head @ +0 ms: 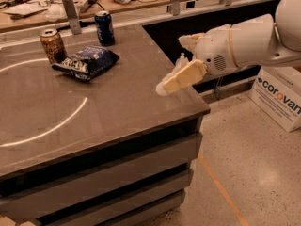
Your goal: Knock orange can over
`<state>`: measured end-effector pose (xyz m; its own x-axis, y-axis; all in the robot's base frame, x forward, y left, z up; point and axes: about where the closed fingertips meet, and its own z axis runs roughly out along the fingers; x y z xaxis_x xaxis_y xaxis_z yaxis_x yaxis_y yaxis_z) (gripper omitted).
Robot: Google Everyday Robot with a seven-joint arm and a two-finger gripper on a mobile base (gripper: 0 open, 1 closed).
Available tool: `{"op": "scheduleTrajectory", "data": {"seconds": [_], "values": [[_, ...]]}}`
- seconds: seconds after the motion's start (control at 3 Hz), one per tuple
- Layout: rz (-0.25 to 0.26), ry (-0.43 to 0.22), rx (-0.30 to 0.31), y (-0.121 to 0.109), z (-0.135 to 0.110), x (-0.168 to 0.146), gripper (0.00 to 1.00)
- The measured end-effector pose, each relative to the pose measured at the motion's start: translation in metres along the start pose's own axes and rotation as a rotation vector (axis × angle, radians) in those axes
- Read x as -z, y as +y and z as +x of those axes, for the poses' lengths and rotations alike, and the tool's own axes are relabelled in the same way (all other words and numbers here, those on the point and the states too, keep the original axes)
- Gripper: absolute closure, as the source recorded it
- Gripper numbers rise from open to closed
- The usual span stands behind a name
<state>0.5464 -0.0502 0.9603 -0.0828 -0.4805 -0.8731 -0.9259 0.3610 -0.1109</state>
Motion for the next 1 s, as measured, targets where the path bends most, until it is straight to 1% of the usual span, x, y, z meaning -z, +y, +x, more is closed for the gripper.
{"op": "scheduleTrajectory", "data": {"seconds": [0.33, 0.67, 1.0], "values": [[-0.042, -0.107, 0.013, -0.005, -0.017, -0.051, 0.0], [-0.083, -0.176, 0.009, -0.009, -0.027, -0.102, 0.0], [-0.054, -0.212, -0.004, -0.02, -0.034, -0.142, 0.0]]}}
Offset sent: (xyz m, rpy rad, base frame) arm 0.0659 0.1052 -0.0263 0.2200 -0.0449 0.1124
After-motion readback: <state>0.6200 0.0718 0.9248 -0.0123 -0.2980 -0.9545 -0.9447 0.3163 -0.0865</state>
